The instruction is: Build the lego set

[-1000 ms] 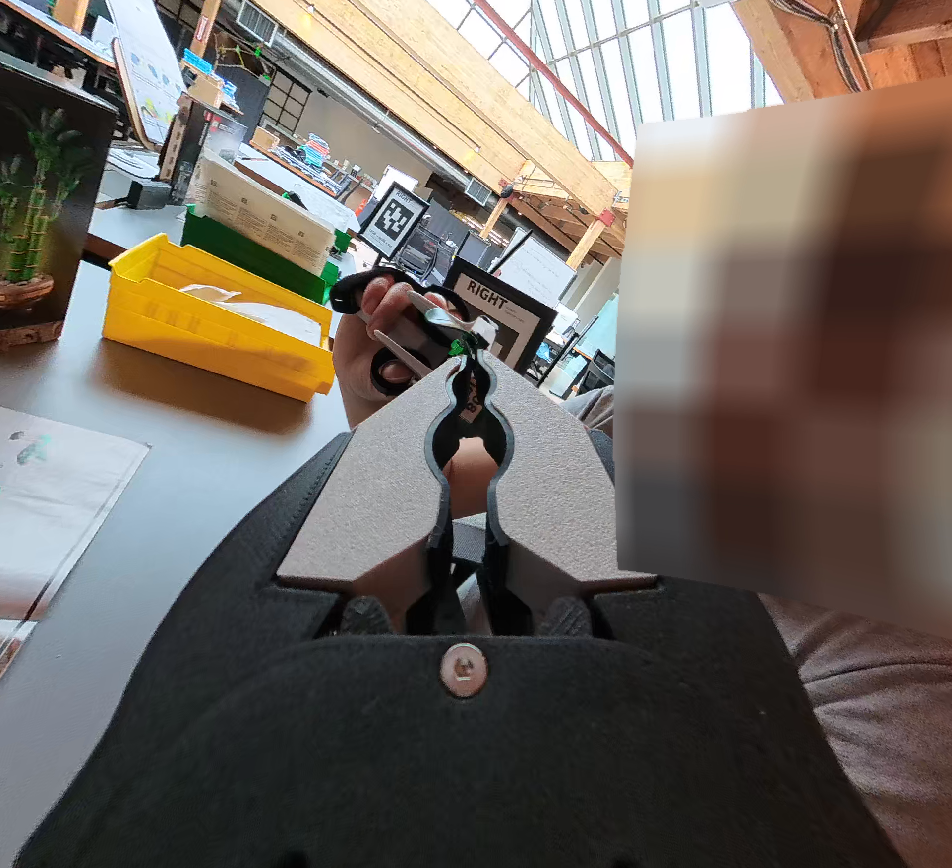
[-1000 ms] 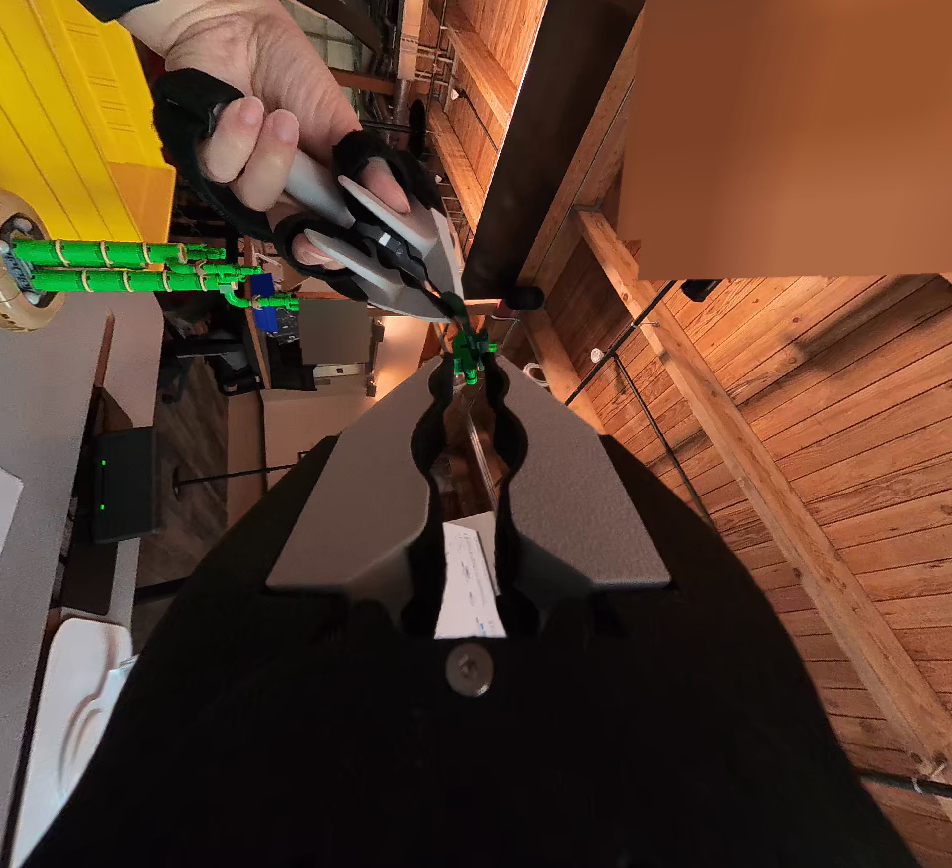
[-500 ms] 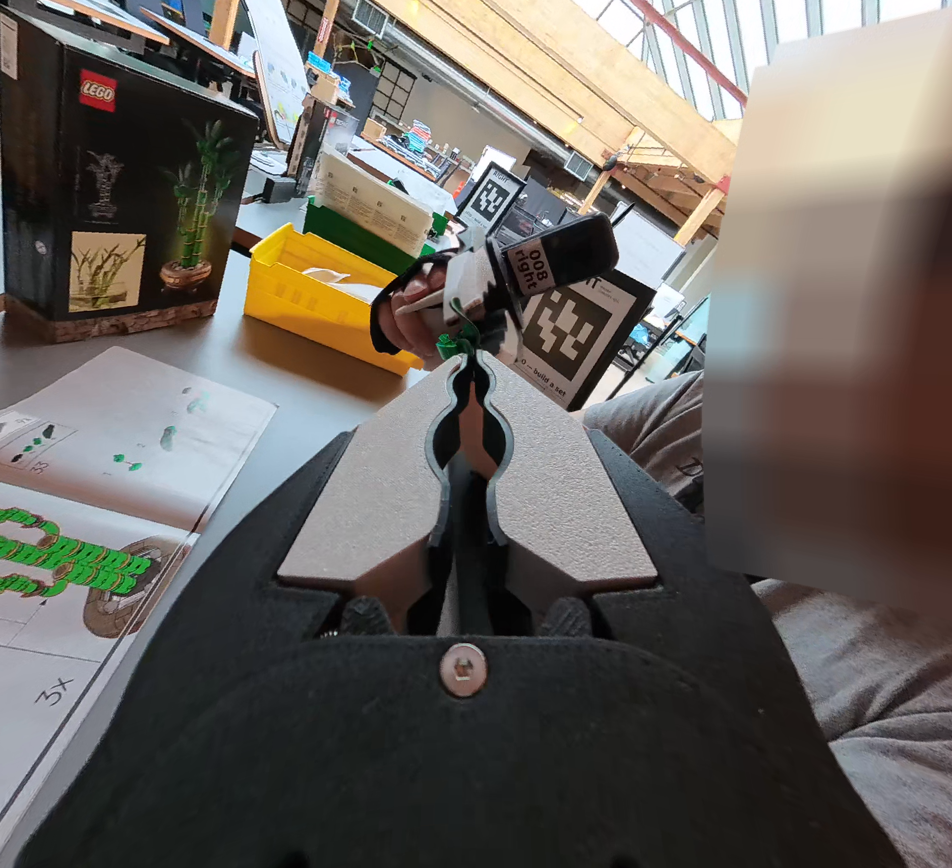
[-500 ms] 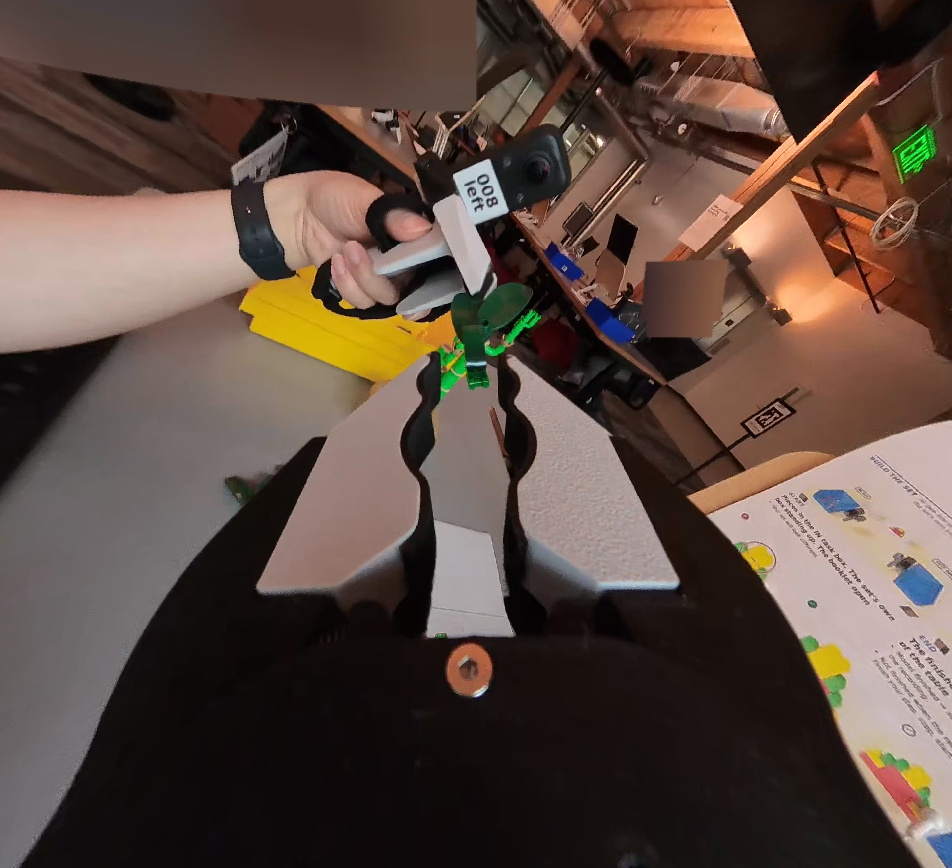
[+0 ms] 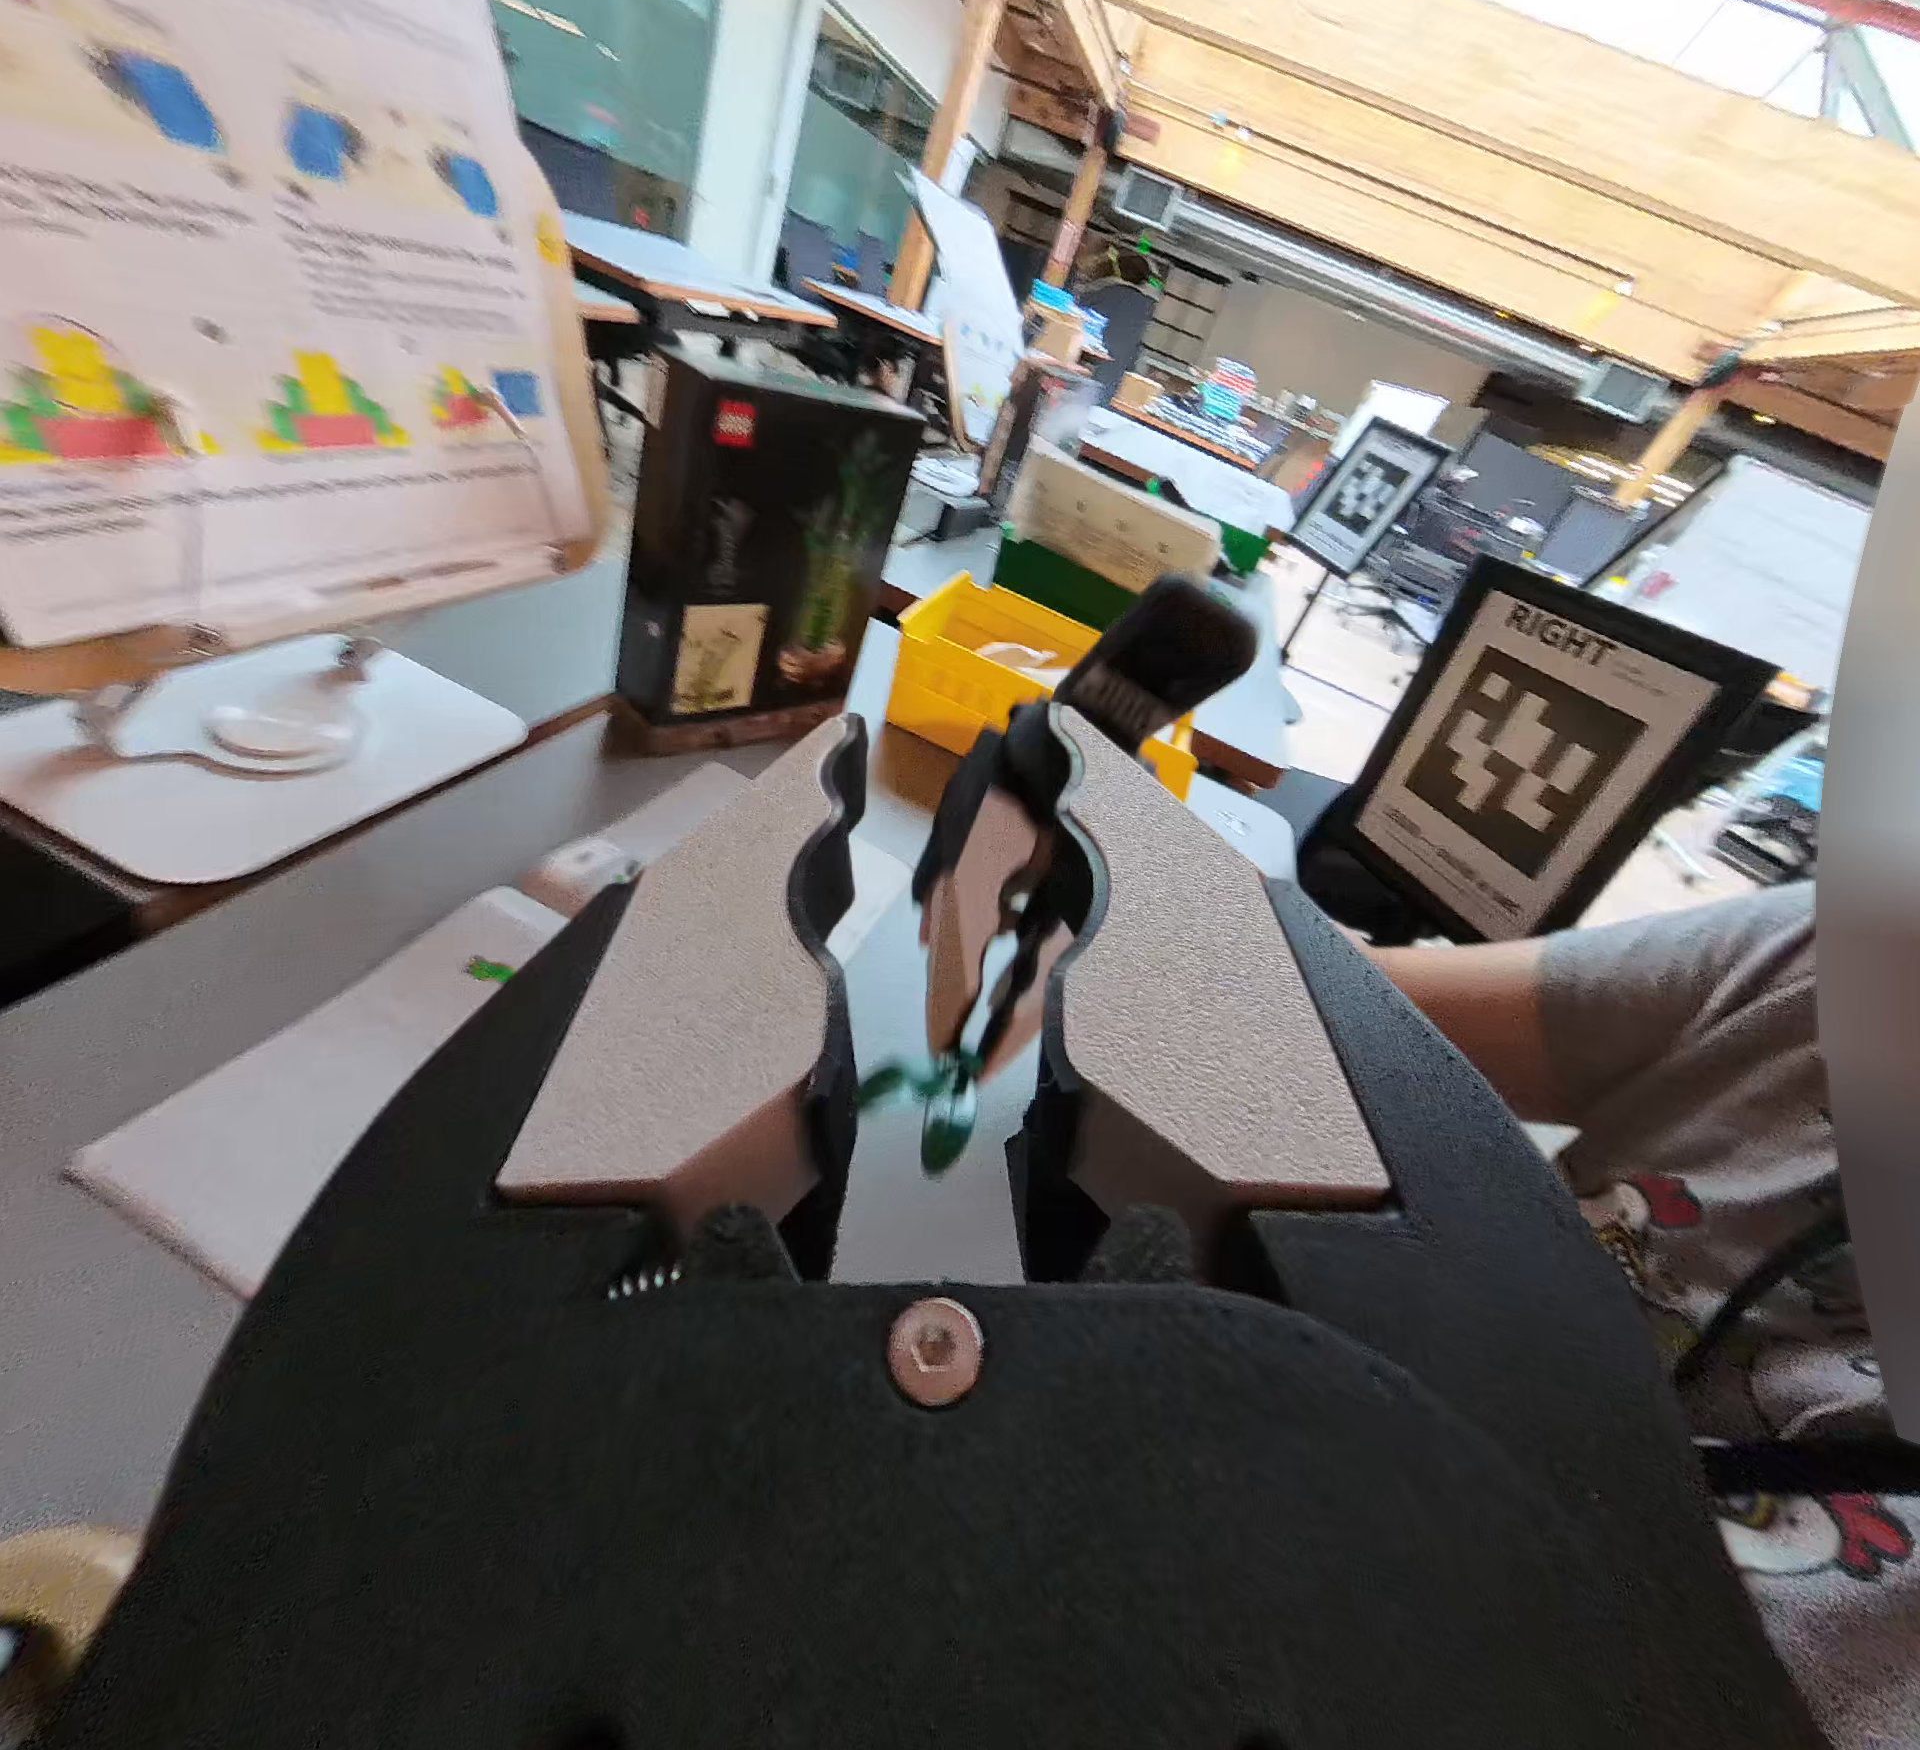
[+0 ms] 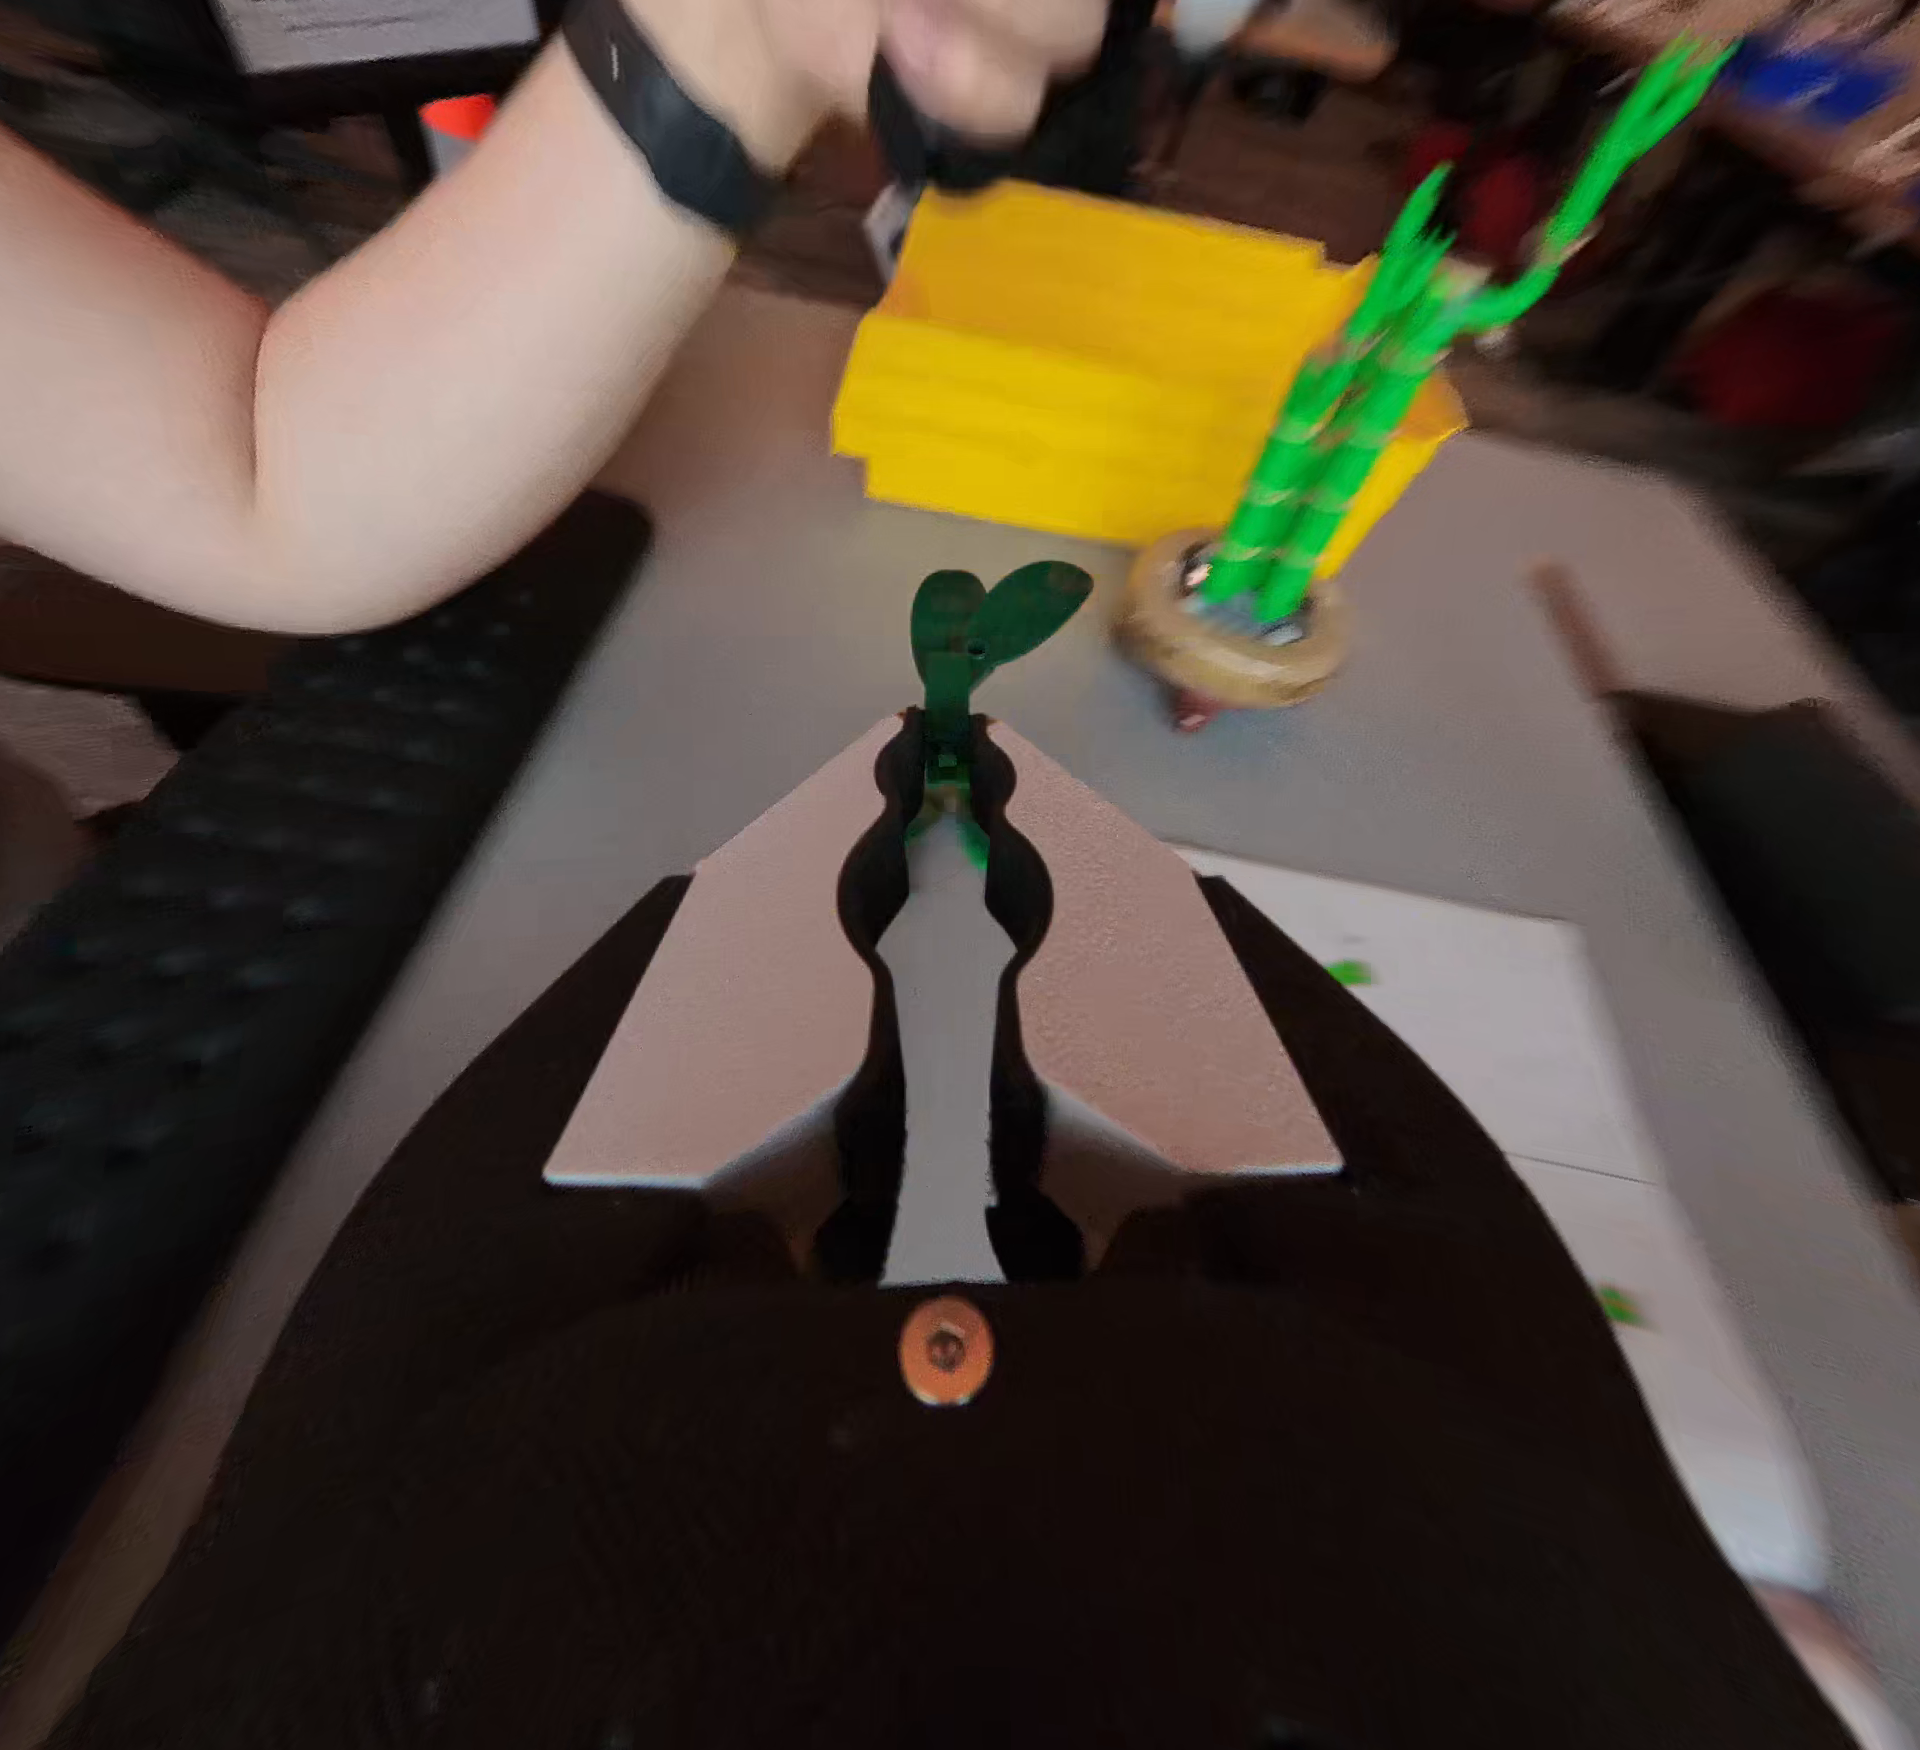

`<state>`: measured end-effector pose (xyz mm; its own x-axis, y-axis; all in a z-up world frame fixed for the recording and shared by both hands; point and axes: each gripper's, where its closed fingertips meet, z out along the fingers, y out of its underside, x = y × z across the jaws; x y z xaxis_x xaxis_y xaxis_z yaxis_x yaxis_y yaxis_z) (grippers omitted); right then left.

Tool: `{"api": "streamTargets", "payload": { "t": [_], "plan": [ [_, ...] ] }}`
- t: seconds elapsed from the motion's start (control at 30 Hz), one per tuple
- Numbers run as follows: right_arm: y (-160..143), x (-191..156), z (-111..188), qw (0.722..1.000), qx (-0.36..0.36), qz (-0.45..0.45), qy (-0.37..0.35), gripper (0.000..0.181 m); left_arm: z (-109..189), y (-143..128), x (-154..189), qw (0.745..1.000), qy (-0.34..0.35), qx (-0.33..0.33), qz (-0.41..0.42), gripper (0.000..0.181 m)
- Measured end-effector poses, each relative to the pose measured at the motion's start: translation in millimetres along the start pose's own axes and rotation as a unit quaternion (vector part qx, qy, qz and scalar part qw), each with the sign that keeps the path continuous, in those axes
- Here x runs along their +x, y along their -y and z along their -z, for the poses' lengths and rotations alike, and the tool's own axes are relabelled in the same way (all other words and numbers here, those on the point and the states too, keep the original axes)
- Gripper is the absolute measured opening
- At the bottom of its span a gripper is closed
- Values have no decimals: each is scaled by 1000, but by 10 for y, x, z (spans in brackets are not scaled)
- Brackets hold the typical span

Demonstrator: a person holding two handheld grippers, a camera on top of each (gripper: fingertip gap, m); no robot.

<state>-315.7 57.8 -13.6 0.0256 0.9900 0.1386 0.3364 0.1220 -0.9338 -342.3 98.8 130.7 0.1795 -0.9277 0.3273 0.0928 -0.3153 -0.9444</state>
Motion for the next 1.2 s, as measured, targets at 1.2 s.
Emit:
{"api": "streamTargets", "payload": {
  "t": [1.2],
  "plan": [
    [-6,159,270,998,-15,26,-55,28,782,520,107,968,200,89,-127,24]
  ]
}}
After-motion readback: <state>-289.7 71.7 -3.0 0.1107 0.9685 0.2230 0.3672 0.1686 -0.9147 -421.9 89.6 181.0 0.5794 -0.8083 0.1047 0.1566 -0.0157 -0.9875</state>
